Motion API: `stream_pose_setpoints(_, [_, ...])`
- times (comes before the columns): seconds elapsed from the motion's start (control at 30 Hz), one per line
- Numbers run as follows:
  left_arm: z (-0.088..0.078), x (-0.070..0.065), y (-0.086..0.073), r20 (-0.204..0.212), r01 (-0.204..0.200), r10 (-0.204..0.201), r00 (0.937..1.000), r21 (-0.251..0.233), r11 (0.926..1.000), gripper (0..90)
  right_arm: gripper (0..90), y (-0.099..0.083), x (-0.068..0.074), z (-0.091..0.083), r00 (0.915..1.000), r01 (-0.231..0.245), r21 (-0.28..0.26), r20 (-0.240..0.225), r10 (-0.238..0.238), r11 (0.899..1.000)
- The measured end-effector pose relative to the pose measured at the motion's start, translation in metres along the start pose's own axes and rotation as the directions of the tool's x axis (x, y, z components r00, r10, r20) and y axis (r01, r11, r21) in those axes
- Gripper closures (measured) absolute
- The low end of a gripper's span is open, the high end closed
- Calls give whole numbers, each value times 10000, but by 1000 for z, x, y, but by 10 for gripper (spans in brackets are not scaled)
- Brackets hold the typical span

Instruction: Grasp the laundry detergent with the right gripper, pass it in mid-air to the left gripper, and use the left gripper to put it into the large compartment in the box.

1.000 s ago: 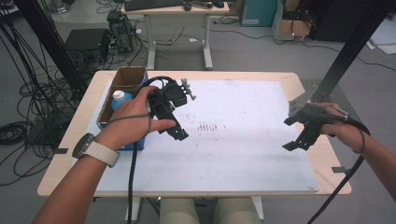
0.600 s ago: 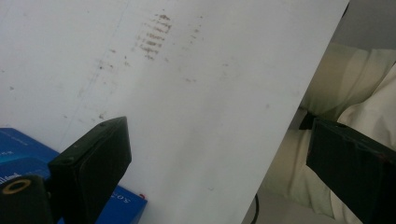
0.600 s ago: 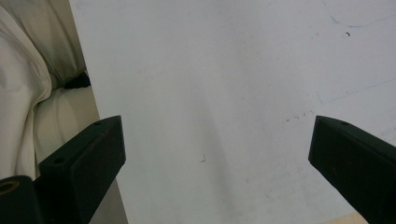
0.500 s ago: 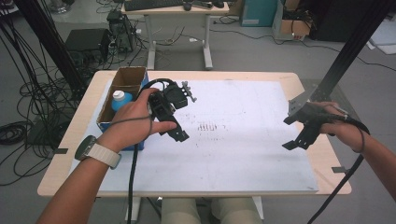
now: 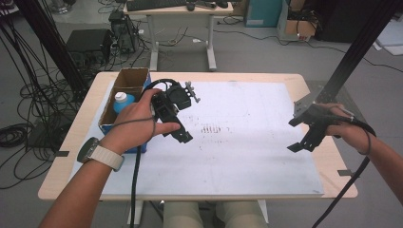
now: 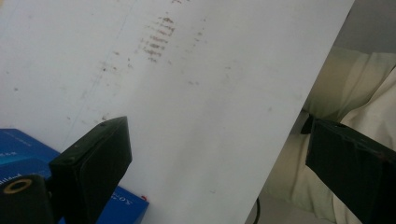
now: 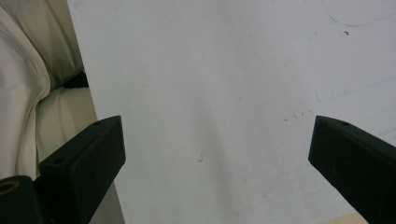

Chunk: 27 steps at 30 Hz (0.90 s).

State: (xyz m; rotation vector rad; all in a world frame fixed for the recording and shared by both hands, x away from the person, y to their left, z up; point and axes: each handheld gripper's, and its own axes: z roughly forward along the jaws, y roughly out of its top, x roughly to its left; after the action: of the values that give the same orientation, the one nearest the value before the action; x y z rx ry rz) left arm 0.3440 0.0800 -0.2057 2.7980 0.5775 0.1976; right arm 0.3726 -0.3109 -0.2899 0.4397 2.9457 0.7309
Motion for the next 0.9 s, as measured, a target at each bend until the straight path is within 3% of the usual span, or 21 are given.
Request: stream_pose_setpoints(0.9, [3, 2, -2, -19, 136, -136, 9999, -61, 9999, 72, 38, 0, -1, 2, 10000, -42, -42, -12, 42, 10000])
